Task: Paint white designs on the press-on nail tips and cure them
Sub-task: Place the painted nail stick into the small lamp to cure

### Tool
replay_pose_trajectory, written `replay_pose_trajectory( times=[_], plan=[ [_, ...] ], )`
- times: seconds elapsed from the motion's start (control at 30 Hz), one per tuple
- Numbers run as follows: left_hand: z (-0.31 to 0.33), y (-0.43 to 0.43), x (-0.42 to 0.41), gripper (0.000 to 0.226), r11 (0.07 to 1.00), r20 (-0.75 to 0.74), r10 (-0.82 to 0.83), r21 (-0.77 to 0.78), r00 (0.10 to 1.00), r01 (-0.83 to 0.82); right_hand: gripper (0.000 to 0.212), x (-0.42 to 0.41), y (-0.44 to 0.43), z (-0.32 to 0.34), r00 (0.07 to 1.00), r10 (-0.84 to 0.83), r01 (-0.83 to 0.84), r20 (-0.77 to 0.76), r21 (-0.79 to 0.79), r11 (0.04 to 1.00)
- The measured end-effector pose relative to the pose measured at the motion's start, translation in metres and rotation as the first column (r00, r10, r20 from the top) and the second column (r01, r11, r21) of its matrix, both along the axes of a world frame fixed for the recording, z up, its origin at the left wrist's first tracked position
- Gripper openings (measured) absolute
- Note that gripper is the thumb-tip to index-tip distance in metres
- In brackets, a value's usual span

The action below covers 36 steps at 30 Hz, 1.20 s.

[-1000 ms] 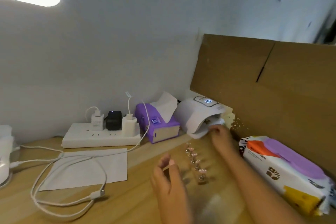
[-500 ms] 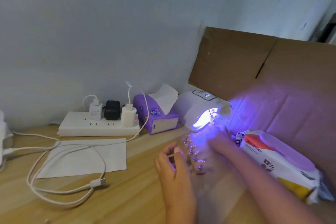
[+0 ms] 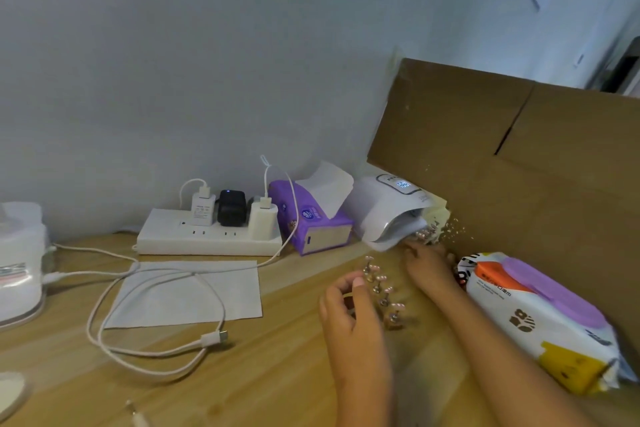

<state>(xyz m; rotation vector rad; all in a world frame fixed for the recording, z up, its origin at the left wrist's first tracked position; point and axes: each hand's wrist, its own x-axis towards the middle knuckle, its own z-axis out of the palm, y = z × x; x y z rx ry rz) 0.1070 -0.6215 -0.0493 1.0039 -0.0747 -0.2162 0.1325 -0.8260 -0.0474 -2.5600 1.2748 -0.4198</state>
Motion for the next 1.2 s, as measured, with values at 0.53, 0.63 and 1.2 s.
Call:
replay_pose_trajectory(
  times=[0.53, 0.63, 1.2],
  plan=[
    [0.005, 0.005, -0.004, 0.018, 1.0, -0.021, 0.007, -0.016, 1.0, -0.007, 0.029, 0.001, -0.005, 0.003, 0.984, -0.061, 0.04, 0.17, 0.122, 0.992],
    [0.006, 0.004, -0.003, 0.019, 0.999, -0.058, 0.031, -0.043, 0.998, -0.033, 0.028, 0.002, -0.01, 0.001, 0.981, -0.079, 0.062, 0.175, 0.1, 0.993],
    [0.006, 0.006, 0.0, 0.018, 1.0, -0.081, 0.021, -0.006, 0.997, -0.022, 0.036, -0.003, 0.012, 0.006, 0.986, -0.031, 0.007, -0.161, -0.15, 0.989]
  ],
)
